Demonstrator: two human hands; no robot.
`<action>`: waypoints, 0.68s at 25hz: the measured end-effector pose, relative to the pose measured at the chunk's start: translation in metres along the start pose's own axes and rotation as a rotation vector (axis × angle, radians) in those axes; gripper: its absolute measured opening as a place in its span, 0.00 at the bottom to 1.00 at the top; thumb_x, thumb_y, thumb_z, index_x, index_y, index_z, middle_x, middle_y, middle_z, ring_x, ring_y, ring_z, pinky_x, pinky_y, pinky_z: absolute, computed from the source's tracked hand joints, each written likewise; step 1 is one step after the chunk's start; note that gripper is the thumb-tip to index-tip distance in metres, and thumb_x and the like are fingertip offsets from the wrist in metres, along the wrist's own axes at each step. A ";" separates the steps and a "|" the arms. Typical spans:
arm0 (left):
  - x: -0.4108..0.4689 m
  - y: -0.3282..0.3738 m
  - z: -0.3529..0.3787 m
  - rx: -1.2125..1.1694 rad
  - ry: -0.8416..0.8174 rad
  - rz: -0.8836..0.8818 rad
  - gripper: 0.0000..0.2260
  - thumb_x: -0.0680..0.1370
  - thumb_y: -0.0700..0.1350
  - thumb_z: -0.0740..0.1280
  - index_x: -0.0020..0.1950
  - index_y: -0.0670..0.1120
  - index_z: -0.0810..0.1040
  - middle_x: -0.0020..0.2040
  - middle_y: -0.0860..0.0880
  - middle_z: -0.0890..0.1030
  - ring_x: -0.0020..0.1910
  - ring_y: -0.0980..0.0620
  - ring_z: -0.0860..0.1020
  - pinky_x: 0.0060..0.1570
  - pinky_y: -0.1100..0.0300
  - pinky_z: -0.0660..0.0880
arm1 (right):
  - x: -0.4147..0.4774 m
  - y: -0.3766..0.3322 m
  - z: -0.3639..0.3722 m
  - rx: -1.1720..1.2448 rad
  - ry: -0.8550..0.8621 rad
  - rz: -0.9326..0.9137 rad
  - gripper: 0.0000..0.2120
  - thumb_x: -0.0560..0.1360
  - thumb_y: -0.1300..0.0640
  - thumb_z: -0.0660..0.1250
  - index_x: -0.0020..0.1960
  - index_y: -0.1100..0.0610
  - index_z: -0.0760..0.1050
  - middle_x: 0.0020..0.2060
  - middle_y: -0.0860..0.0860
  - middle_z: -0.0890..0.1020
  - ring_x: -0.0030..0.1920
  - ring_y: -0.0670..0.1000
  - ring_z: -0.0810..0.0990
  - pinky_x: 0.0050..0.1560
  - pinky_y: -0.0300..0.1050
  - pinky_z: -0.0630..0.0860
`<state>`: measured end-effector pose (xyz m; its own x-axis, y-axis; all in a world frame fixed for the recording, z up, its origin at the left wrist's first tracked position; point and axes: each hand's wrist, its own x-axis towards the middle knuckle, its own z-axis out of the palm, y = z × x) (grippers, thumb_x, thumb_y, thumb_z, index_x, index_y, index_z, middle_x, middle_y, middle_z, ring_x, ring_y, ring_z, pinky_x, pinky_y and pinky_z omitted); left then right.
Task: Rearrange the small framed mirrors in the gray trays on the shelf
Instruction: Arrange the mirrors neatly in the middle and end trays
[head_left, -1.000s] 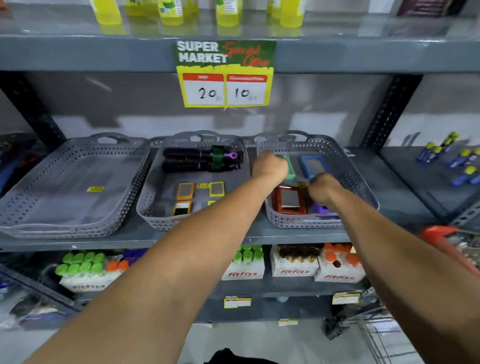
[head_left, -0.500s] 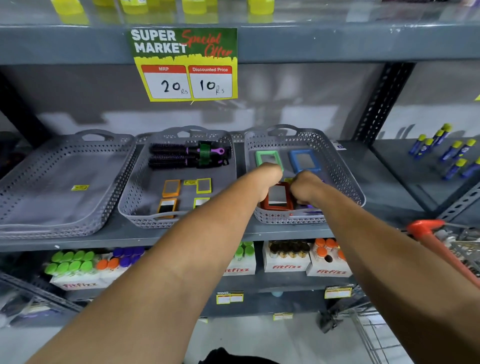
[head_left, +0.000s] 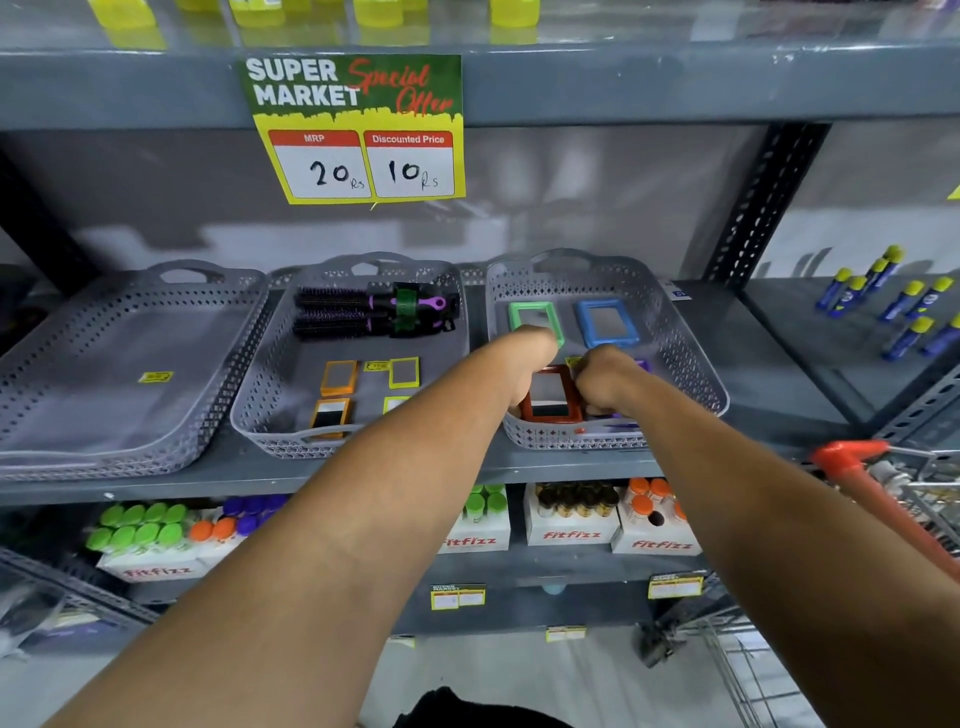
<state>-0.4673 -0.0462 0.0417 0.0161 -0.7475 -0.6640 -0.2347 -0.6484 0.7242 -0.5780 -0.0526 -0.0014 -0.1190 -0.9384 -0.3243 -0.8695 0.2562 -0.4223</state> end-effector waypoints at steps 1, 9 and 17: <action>-0.001 0.000 0.000 -0.004 0.000 -0.005 0.15 0.81 0.46 0.54 0.41 0.38 0.71 0.36 0.40 0.79 0.40 0.42 0.80 0.55 0.45 0.78 | -0.001 0.000 0.000 0.007 -0.004 -0.014 0.04 0.76 0.67 0.61 0.43 0.62 0.74 0.34 0.55 0.77 0.31 0.52 0.75 0.25 0.43 0.68; 0.000 -0.003 0.002 -0.024 -0.040 -0.047 0.14 0.81 0.46 0.54 0.44 0.38 0.74 0.42 0.40 0.82 0.48 0.40 0.82 0.56 0.42 0.77 | -0.011 -0.006 -0.003 0.005 0.013 0.031 0.07 0.75 0.70 0.60 0.40 0.63 0.72 0.30 0.57 0.76 0.26 0.52 0.74 0.23 0.43 0.68; 0.009 -0.002 0.006 0.062 0.011 0.074 0.12 0.79 0.46 0.54 0.51 0.41 0.73 0.58 0.40 0.79 0.56 0.39 0.78 0.59 0.42 0.74 | -0.004 0.009 -0.040 -0.228 0.185 0.015 0.12 0.77 0.66 0.61 0.60 0.68 0.72 0.52 0.62 0.79 0.52 0.59 0.80 0.46 0.48 0.78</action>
<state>-0.4729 -0.0505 0.0336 0.0067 -0.7945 -0.6072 -0.2955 -0.5817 0.7578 -0.6046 -0.0556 0.0294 -0.1997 -0.9667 -0.1602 -0.9497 0.2312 -0.2112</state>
